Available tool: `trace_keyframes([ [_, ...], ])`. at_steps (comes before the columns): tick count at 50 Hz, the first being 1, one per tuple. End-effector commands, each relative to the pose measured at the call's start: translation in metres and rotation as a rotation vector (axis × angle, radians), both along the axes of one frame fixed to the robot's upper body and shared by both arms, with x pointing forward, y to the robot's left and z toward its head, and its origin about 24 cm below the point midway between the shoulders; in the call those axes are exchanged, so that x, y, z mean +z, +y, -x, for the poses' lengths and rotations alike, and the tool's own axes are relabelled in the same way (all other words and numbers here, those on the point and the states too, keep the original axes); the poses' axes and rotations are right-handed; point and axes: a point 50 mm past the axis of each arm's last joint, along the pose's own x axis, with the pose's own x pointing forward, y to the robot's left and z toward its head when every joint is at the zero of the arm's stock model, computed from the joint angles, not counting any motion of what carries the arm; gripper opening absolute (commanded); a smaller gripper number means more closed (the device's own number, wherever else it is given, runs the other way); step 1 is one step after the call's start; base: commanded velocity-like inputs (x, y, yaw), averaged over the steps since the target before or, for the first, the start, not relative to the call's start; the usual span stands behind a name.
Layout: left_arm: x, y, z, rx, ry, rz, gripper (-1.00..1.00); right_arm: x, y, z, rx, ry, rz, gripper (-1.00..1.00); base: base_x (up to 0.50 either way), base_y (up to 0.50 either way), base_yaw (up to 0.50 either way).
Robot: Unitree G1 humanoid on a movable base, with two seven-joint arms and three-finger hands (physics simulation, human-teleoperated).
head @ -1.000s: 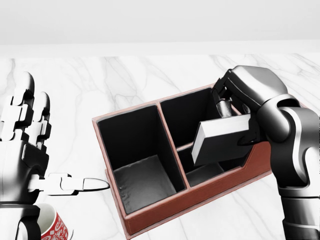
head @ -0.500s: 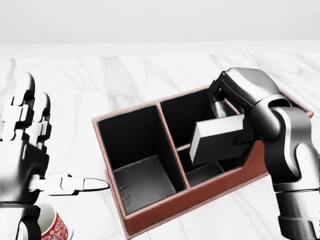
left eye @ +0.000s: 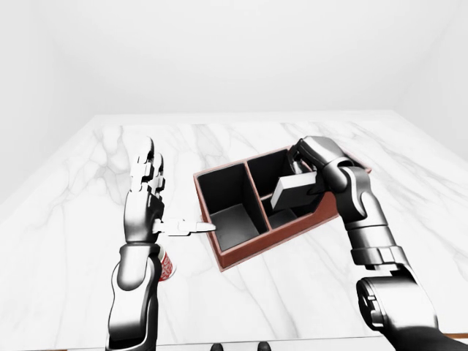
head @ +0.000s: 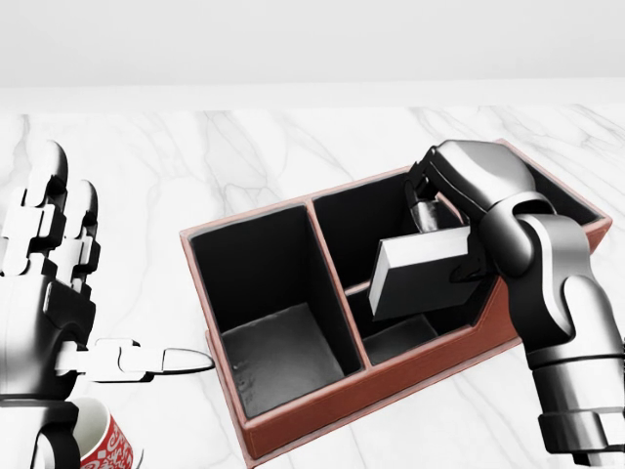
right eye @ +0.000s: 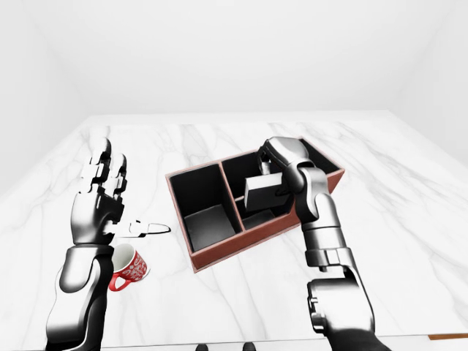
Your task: Pick up the book and place it in the back compartment of the caddy.
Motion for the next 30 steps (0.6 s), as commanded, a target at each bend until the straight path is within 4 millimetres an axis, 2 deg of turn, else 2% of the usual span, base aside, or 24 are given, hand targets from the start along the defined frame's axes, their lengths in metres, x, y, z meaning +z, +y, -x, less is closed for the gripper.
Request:
trace_keyframes([
  [1, -0.001, 0.0, 0.0, 0.0, 0.004, 0.0, 1.0, -0.001, -0.004, -0.005, -0.031, -0.027, -0.009, -1.0, 0.0, 0.0, 0.0],
  [18, -0.001, 0.0, 0.0, 0.001, 0.006, 0.0, 1.0, -0.01, -0.008, -0.01, -0.064, -0.021, -0.01, -1.0, 0.0, 0.0, 0.0],
  [30, 0.0, 0.0, 0.0, 0.002, 0.002, 0.0, 1.0, -0.017, -0.004, -0.014, -0.067, -0.013, -0.006, -1.0, 0.0, 0.0, 0.0],
])
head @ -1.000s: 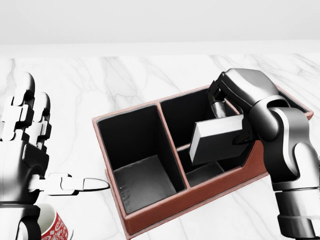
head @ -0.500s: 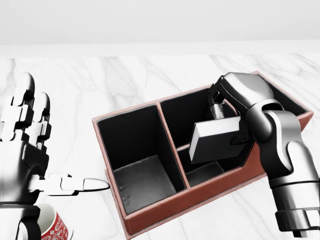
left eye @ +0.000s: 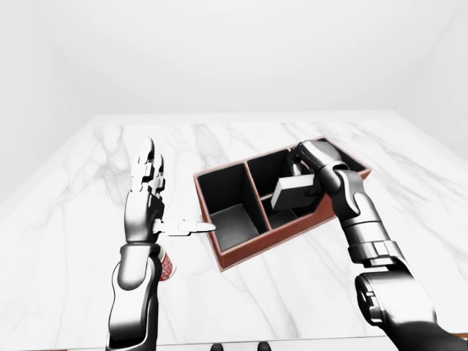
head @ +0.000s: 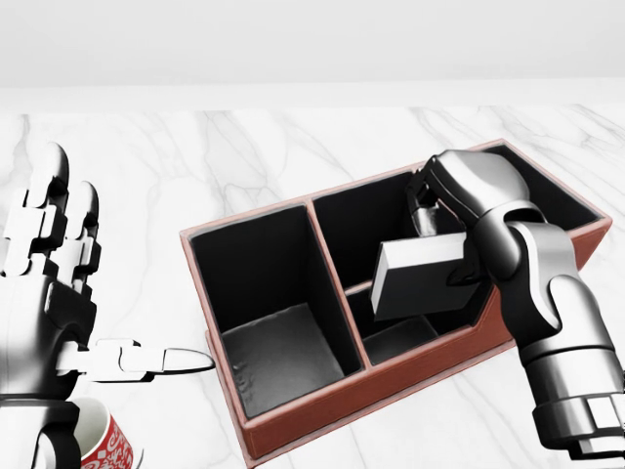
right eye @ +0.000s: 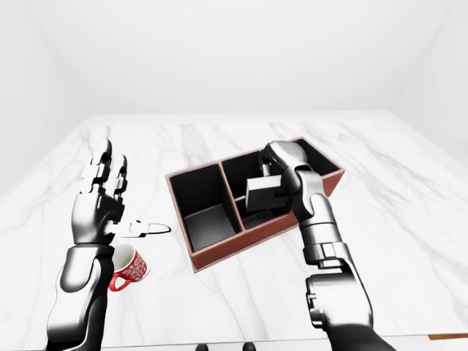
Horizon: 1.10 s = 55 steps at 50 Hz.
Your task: Pick up the book and place it in the back compartment of the caddy.
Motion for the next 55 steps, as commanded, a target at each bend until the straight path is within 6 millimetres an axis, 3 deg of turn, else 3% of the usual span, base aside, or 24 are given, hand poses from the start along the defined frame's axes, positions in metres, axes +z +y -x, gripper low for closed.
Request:
trace_keyframes([
  [1, 0.001, 0.0, 0.0, 0.001, -0.004, 0.0, 1.0, 0.001, 0.001, -0.003, -0.015, -0.027, -0.002, -1.0, 0.0, 0.0, 0.0],
  [55, -0.001, -0.001, 0.001, 0.0, 0.002, -0.002, 1.0, -0.029, 0.001, -0.011, -0.075, -0.022, 0.034, -1.0, 0.0, 0.0, 0.0],
])
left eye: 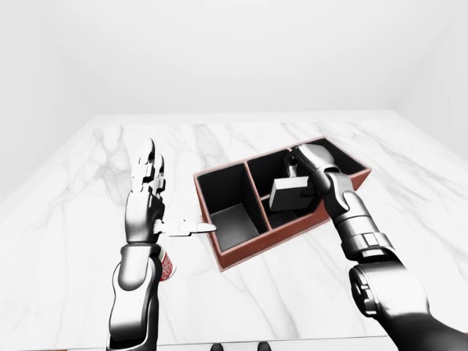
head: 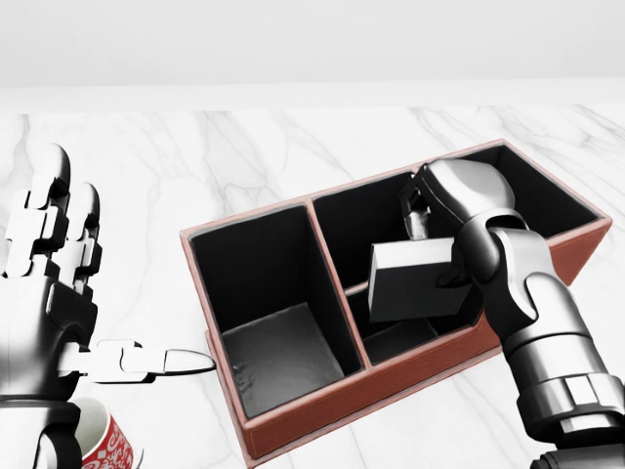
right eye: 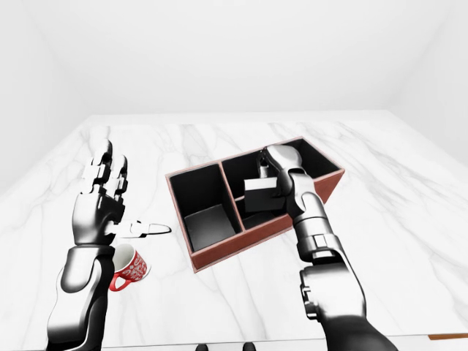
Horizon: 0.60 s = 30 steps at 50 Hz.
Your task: Pick up the book and place it in the back compartment of the caddy.
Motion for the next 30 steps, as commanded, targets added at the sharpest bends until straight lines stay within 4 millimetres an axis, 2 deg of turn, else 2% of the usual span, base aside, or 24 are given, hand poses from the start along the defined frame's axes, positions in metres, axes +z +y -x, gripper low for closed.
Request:
trace_keyframes([
  [1, 0.0, 0.0, 0.001, 0.0, -0.002, -0.001, 1.0, -0.011, -0.004, 0.0, -0.035, -0.031, 0.031, -1.0, 0.0, 0.0, 0.0],
  [17, 0.001, 0.0, 0.001, 0.0, -0.006, -0.001, 1.0, -0.027, -0.005, 0.002, -0.051, -0.003, 0.051, -1.0, 0.0, 0.0, 0.0],
  [18, 0.001, 0.0, 0.001, 0.0, -0.006, -0.001, 1.0, -0.027, -0.006, 0.002, -0.053, -0.008, 0.055, -0.22, 0.0, 0.0, 0.0],
  [19, 0.001, 0.0, 0.001, 0.0, -0.005, -0.001, 1.0, -0.027, -0.005, 0.002, -0.054, -0.012, 0.058, 1.0, 0.01, 0.0, 0.01],
  [30, 0.001, 0.0, 0.001, 0.001, -0.004, -0.001, 1.0, -0.026, -0.004, 0.003, -0.046, -0.019, 0.059, 1.0, 0.0, 0.0, 0.0],
])
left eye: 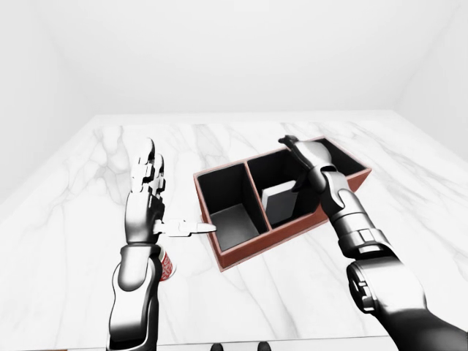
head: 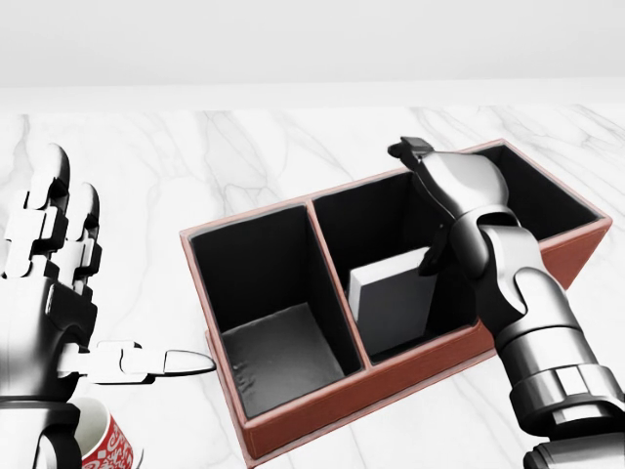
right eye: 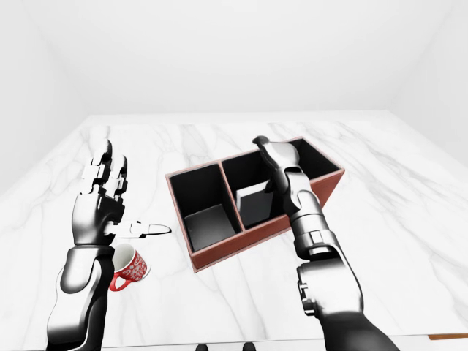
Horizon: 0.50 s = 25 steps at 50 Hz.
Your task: Pick up the book and place it in the back compartment of the caddy.
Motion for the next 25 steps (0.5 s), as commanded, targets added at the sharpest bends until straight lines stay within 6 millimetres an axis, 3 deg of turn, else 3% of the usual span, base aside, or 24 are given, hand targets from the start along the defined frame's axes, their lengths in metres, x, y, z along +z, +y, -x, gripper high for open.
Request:
trace_keyframes([
  [1, 0.0, 0.0, 0.0, 0.001, 0.001, 0.0, 1.0, -0.028, -0.01, 0.008, -0.04, 0.043, 0.032, 1.0, 0.0, 0.0, 0.0],
  [10, 0.0, 0.0, -0.001, 0.001, 0.002, 0.0, 1.0, -0.017, -0.008, 0.013, -0.012, 0.019, -0.001, 1.0, 0.0, 0.0, 0.0],
  [25, -0.001, 0.0, -0.001, 0.0, 0.005, 0.0, 1.0, 0.053, 0.009, 0.059, 0.139, -0.142, -0.15, 1.0, 0.0, 0.0, 0.0],
])
